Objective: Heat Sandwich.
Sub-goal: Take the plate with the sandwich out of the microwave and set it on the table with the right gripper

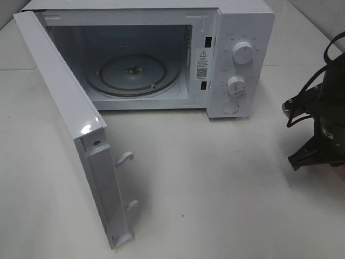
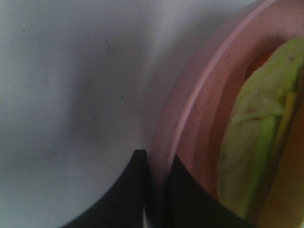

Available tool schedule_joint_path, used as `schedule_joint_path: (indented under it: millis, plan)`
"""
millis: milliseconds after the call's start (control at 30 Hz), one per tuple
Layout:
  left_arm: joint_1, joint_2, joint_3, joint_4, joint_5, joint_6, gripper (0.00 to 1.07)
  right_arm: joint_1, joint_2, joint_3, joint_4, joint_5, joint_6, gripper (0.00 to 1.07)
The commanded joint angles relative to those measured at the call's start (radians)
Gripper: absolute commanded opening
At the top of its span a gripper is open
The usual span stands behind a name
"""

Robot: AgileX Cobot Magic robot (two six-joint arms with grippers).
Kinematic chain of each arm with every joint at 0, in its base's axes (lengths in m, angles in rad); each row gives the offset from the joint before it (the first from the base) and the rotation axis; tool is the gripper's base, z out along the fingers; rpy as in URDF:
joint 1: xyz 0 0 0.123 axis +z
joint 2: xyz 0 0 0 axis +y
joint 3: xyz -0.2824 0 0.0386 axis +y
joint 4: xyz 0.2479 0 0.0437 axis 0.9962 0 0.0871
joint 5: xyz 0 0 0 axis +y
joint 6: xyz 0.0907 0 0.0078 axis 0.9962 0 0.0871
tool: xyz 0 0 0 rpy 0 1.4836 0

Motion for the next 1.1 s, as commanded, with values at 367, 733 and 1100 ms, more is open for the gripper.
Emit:
schedule_joint_path:
  millis: [367, 733, 1100]
  plan:
    - [0.004, -0.023, 0.003, 0.000, -0.003, -0.005, 1.03, -0.006, 0.159, -0.003, -0.163, -0.043, 0.149, 0.02]
    - [0.004, -0.023, 0.003, 0.000, -0.003, -0.005, 1.03, -0.006, 0.169, -0.003, -0.156, -0.057, 0.149, 0.06]
    - [0.004, -0.023, 0.003, 0.000, -0.003, -0.005, 1.03, -0.003, 0.131, -0.046, -0.049, 0.006, 0.048, 0.41]
